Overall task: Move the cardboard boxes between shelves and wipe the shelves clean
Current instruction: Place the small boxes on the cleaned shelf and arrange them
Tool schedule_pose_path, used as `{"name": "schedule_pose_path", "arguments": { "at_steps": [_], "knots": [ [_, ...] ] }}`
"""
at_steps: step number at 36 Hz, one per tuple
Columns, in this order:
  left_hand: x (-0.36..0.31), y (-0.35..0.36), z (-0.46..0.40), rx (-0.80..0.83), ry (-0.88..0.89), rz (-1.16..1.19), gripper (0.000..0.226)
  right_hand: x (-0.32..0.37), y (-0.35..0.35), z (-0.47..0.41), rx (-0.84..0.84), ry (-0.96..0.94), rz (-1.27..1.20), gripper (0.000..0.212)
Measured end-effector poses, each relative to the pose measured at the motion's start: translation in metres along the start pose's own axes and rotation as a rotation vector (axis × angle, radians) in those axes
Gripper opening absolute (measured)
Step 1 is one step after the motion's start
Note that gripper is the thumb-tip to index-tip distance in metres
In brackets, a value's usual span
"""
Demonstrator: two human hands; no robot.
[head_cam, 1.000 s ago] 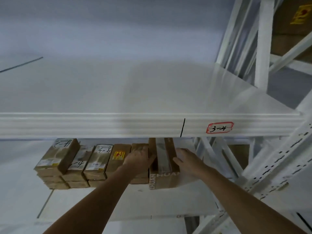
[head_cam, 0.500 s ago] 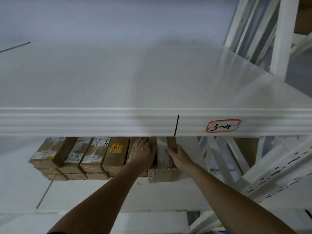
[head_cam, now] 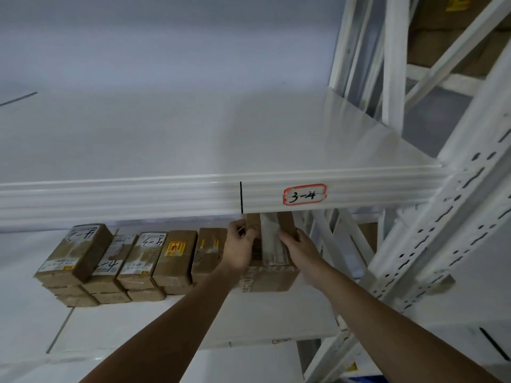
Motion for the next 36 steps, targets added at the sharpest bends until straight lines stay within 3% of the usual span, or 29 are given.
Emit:
{"name": "schedule_pose_path", "arguments": {
  "at_steps": [3, 7, 14, 20, 24, 28, 36],
  "knots": [
    [-0.015, 0.013, 0.015, 0.044, 0.026, 0.13, 0.021, -0.007, -0.008, 0.012, -0.017, -0.018, -0.029, 0.049],
    [-0.023, 0.027, 0.039, 0.13, 0.022, 0.226, 0.028, -0.016, -0.017, 0.04, -0.078, -0.039, -0.065, 0.042],
    [-0.021, 0.022, 0.08, 0.207, 0.001, 0.283, 0.023, -0.028, -0.013, 0.104, -0.106, -0.054, -0.164, 0.013],
    [-0.018, 0.01, 0.12, 0.258, -0.009, 0.302, 0.032, -0.05, 0.0, 0.156, -0.163, -0.037, -0.218, 0.012],
    [-0.017, 0.008, 0.15, 0.284, -0.003, 0.296, 0.025, -0.069, 0.004, 0.19, -0.177, -0.011, -0.256, 0.016],
    [-0.012, 0.019, 0.18, 0.316, -0.029, 0.278, 0.036, -0.091, -0.006, 0.216, -0.165, 0.027, -0.263, 0.059],
    [-0.007, 0.073, 0.245, 0.385, -0.037, 0.308, 0.032, -0.142, -0.049, 0.277, -0.203, 0.062, -0.376, 0.039]
  ]
}}
Point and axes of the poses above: each hand's wrist, its own z-axis away from the middle knuckle, its own y-axis out of the palm, x = y × z, the point moved 9 cm from there along -z, towards the middle knuckle, and after that the axes turned 11 degrees about y, right-handed, at the moved point
